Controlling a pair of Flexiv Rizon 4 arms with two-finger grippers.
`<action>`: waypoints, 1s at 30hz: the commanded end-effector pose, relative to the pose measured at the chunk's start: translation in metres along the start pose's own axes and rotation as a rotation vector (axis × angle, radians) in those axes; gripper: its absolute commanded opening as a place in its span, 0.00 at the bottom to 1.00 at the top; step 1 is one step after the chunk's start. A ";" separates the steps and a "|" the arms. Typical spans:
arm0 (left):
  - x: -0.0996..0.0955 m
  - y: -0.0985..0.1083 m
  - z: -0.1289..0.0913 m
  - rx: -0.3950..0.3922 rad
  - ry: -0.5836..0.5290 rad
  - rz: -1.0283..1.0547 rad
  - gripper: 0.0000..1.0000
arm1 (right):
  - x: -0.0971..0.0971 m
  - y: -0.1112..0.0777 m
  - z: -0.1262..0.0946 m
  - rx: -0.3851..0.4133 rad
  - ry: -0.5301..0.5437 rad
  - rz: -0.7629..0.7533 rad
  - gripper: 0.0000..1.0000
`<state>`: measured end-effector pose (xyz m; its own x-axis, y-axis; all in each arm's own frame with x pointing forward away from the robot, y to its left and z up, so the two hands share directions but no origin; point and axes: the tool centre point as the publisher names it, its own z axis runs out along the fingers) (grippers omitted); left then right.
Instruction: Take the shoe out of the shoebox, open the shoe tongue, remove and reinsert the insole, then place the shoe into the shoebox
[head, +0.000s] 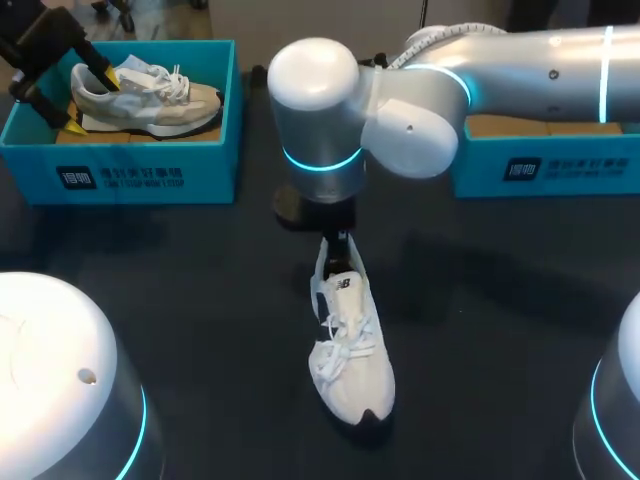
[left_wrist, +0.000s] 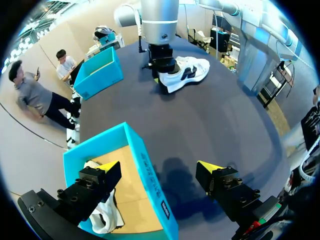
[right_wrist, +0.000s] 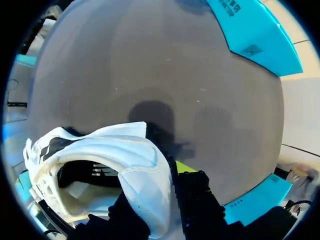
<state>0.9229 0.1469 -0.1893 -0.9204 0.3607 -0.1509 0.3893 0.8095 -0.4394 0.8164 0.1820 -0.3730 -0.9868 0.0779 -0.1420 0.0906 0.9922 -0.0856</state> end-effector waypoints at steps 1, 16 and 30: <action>0.000 0.000 -0.001 -0.002 0.003 0.000 1.00 | -0.009 -0.019 -0.029 -0.006 -0.007 -0.007 0.00; 0.000 0.000 -0.001 -0.002 0.003 0.000 1.00 | -0.050 -0.055 -0.103 0.009 -0.024 -0.060 0.00; 0.000 0.000 -0.001 -0.002 0.003 0.000 1.00 | -0.055 -0.061 -0.112 0.026 -0.041 -0.048 0.00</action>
<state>0.9229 0.1469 -0.1892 -0.9204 0.3607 -0.1509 0.3893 0.8095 -0.4394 0.8495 0.1329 -0.2601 -0.9858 0.0175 -0.1673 0.0364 0.9932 -0.1107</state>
